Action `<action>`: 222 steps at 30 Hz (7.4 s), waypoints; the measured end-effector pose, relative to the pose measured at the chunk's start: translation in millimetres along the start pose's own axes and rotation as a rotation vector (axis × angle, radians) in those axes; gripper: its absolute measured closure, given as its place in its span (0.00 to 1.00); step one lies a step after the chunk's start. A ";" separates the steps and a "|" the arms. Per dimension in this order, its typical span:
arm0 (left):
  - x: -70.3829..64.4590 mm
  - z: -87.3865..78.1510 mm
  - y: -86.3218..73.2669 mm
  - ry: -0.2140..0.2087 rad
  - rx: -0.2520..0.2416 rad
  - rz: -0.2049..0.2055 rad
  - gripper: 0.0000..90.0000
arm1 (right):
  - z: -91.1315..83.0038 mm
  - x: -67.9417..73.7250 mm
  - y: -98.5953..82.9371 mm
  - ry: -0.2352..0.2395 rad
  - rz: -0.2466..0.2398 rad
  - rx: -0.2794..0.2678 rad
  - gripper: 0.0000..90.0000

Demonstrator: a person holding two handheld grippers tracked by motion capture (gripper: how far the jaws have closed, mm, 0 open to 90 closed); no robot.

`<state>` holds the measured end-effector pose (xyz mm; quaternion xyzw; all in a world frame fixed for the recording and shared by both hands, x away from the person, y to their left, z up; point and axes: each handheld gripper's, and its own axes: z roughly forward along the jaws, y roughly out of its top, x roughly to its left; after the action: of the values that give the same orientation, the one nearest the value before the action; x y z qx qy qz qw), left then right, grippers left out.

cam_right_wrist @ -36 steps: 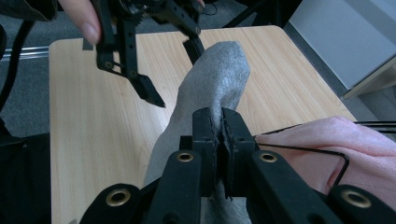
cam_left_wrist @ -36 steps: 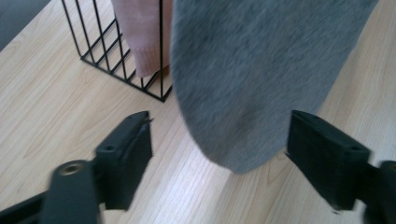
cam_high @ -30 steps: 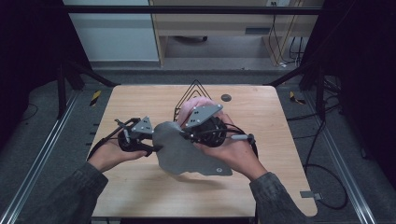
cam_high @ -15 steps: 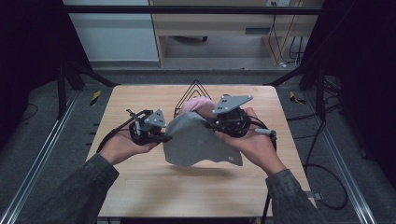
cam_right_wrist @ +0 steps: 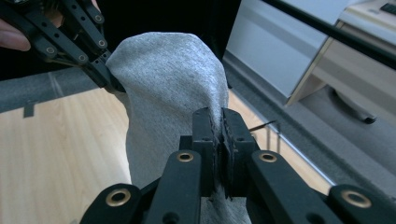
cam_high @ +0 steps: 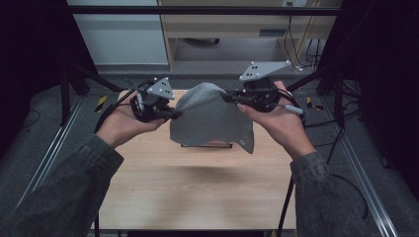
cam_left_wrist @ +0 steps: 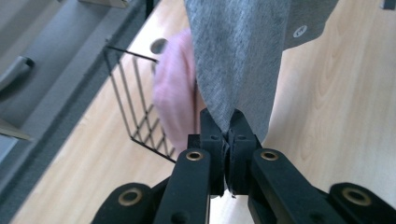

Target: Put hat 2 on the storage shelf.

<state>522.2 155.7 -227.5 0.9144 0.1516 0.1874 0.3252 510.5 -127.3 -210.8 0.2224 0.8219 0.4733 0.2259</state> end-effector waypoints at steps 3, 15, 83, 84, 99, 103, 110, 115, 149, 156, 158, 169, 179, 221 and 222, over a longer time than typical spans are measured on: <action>9.0 -3.9 8.1 0.015 -0.011 -0.006 0.97 | -0.9 -7.6 11.2 -0.010 -0.001 -0.009 0.95; 47.6 -19.0 40.8 0.083 -0.059 -0.026 0.97 | 8.4 -53.3 51.1 -0.036 0.016 -0.039 0.95; 96.9 99.7 -9.7 0.089 0.023 -0.125 0.97 | 115.9 -110.7 -21.4 -0.022 0.121 0.111 0.95; 96.6 100.9 -11.4 0.088 0.023 -0.126 0.97 | 116.9 -110.2 -22.8 -0.020 0.122 0.113 0.95; 90.6 119.5 -32.7 0.057 0.047 -0.150 0.97 | 132.1 -102.9 -45.5 0.000 0.143 0.147 0.95; 89.6 122.0 -36.3 0.053 0.053 -0.152 0.97 | 135.7 -101.3 -49.0 0.003 0.149 0.156 0.95; 88.5 124.0 -40.2 0.048 0.057 -0.152 0.97 | 139.6 -100.0 -53.0 0.007 0.152 0.162 0.95; 87.9 125.9 -44.0 0.045 0.058 -0.162 0.97 | 142.0 -98.7 -54.8 0.012 0.156 0.170 0.95; 82.4 138.0 -66.7 0.050 0.081 -0.197 0.97 | 158.5 -87.9 -68.0 0.018 0.167 0.193 0.93; 81.5 141.5 -72.2 0.047 0.093 -0.202 0.97 | 159.1 -86.3 -68.2 0.016 0.166 0.196 0.88; 81.1 142.9 -74.1 0.044 0.095 -0.206 0.97 | 158.4 -86.4 -68.5 0.011 0.170 0.192 0.83; 78.8 153.6 -80.9 0.021 0.134 -0.207 0.96 | 150.2 -86.8 -70.1 -0.024 0.185 0.175 0.68; 72.1 158.0 -78.4 0.040 0.117 -0.210 0.88 | 146.0 -88.4 -75.6 -0.052 0.206 0.173 0.64; 20.7 82.6 -89.7 0.175 0.037 -0.268 0.07 | 79.8 -47.5 -75.5 -0.204 0.257 0.081 0.18; 16.5 79.3 -91.2 0.179 0.038 -0.261 0.07 | 75.5 -44.1 -76.8 -0.204 0.257 0.083 0.17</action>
<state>557.7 187.4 -339.8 0.8725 0.3010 0.2214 0.3148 577.9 -136.5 -305.2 0.3816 0.7783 0.4391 0.2364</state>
